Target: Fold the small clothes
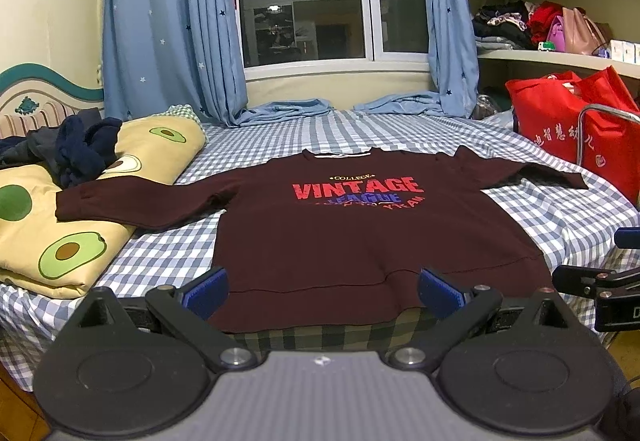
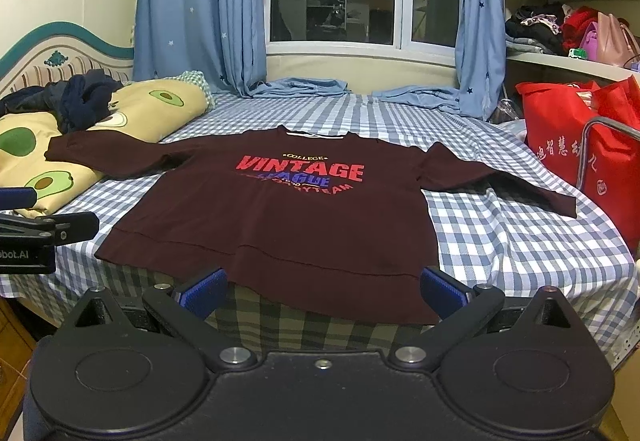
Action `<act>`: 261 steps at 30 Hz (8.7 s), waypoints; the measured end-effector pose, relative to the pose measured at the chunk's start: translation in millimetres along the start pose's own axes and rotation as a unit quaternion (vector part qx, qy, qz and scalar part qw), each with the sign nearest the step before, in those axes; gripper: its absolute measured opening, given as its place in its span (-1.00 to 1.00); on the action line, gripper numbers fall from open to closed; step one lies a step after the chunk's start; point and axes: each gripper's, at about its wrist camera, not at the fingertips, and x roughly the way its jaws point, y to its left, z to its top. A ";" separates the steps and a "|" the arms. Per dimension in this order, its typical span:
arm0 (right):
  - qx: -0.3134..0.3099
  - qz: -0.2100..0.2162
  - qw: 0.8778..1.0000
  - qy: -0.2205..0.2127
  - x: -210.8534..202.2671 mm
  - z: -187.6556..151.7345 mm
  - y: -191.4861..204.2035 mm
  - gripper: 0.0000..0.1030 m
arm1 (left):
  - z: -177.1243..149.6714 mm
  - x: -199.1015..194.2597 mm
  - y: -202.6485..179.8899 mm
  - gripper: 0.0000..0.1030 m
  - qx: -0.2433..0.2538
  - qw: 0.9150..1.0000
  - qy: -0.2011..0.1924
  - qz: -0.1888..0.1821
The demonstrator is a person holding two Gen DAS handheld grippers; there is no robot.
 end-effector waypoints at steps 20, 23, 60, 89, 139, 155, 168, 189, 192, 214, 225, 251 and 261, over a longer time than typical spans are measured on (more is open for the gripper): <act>0.044 -0.005 0.995 0.094 143.9 38.2 -60.5 0.99 | 51.7 124.8 -2.4 1.00 -0.002 0.996 0.083 0.029; 0.068 -0.020 0.992 0.103 177.7 52.3 -91.5 0.99 | 65.5 152.5 -10.4 1.00 0.009 0.996 0.084 0.020; 0.529 -0.053 0.841 -0.095 389.7 23.5 -535.4 -0.22 | 152.6 336.8 -42.6 0.99 0.038 0.998 0.058 -0.009; -0.202 0.028 0.976 0.072 539.8 217.9 74.2 -0.55 | 86.5 175.6 187.0 0.99 -0.079 0.992 -0.005 0.096; -0.149 0.220 0.964 -0.024 252.3 201.7 84.1 0.64 | -19.4 288.5 406.2 0.99 -0.484 0.843 -0.184 0.144; 0.021 0.158 0.987 -0.019 235.7 193.6 11.5 0.69 | 21.1 305.0 433.6 -0.55 -0.514 0.835 -0.151 0.129; 0.111 0.092 0.989 0.019 233.1 140.5 -85.5 0.69 | 239.2 330.1 162.0 -0.55 -0.222 0.951 -0.181 0.113; 0.212 -0.004 0.977 0.037 174.6 60.6 -214.9 0.69 | 170.3 543.8 -169.4 0.52 0.030 0.995 0.091 0.039; 0.214 0.000 0.976 0.036 176.7 60.1 -214.7 0.70 | 166.9 533.9 -168.0 0.61 0.066 0.995 0.072 -0.022; 0.286 0.169 0.926 0.179 488.6 142.4 -159.6 0.19 | 99.9 353.8 65.4 0.93 0.050 0.998 -0.017 0.028; 0.287 0.165 0.937 0.109 507.5 154.6 -131.0 -0.66 | 77.2 390.7 81.6 0.97 0.104 0.993 -0.005 0.050; 0.229 0.106 0.956 0.150 512.2 223.3 -158.1 -0.75 | 90.1 488.0 134.0 0.93 -0.047 0.969 0.094 0.226; 0.262 0.118 0.935 0.208 525.3 152.6 -178.3 -0.34 | 83.6 480.9 133.2 0.96 -0.018 0.970 0.127 0.207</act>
